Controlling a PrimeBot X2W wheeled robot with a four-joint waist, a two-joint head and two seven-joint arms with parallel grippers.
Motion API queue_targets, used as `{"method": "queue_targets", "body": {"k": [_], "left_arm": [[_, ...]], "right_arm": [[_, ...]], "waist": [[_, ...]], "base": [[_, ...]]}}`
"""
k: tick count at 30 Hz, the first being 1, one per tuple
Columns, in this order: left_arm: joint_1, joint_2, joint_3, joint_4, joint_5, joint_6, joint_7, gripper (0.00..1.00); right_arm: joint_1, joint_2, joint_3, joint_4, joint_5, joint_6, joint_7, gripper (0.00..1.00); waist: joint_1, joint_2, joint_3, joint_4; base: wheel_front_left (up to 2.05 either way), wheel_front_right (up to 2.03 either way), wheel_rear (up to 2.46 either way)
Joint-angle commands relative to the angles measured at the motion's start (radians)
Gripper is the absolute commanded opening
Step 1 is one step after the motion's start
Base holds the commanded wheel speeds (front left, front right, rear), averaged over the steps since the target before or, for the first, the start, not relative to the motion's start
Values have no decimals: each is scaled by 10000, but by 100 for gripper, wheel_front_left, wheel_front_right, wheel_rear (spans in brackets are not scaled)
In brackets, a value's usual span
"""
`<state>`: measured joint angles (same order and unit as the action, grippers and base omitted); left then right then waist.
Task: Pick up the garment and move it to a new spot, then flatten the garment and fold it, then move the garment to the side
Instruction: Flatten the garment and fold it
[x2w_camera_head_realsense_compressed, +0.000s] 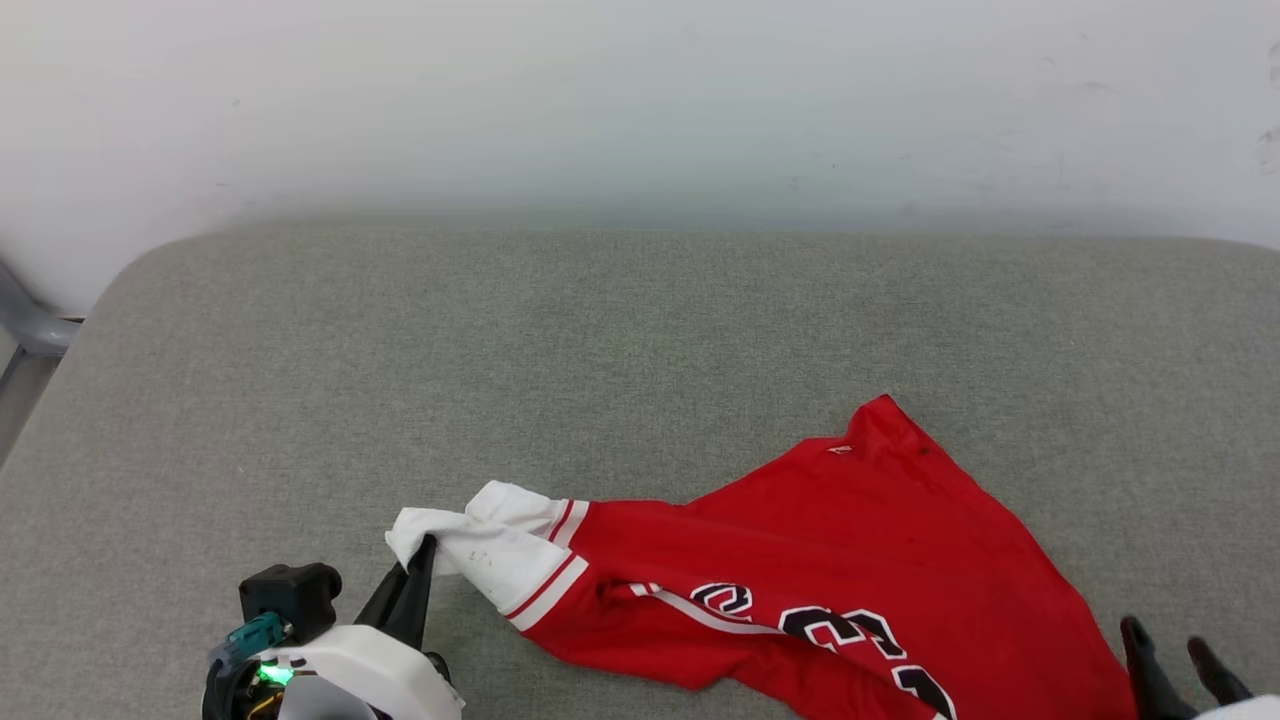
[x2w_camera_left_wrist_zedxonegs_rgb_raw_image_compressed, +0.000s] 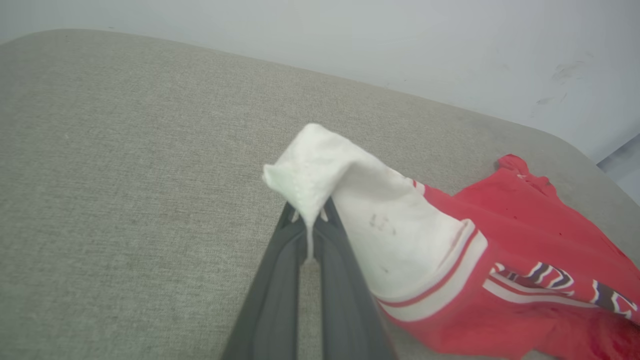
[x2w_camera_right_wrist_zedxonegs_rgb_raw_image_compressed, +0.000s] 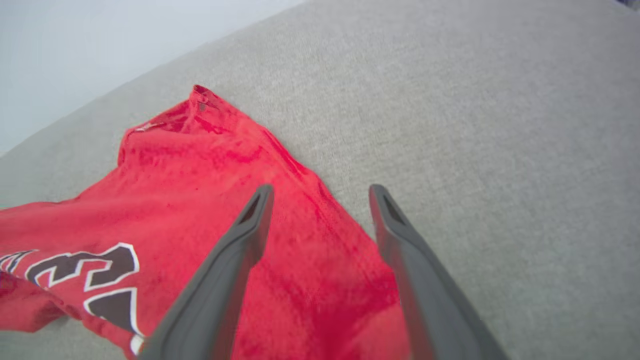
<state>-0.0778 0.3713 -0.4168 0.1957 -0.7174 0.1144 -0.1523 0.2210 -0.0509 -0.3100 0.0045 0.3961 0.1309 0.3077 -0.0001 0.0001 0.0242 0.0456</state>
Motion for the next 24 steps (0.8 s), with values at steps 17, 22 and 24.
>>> {"method": "queue_targets", "body": {"k": [17, 22, 24], "left_arm": [[-1212, -171, -179, -192, 213, -266, -176, 0], [-1760, -298, -311, -273, 359, -436, -301, 0], [-1938, -358, -372, -278, 394, -510, -365, 0]], "right_arm": [[-5387, -1144, 1587, 2994, -395, -4, 2091, 100], [-6937, -1690, 2276, 3728, -540, -5, 3135, 100], [-7454, -1913, 2711, 4056, -618, -5, 3423, 100]], "waist": [[1, -1, 1389, 556], [1, -1, 2064, 914], [1, -1, 2270, 1053]], "base": [[0, 0, 0], [0, 0, 0], [0, 0, 0]]}}
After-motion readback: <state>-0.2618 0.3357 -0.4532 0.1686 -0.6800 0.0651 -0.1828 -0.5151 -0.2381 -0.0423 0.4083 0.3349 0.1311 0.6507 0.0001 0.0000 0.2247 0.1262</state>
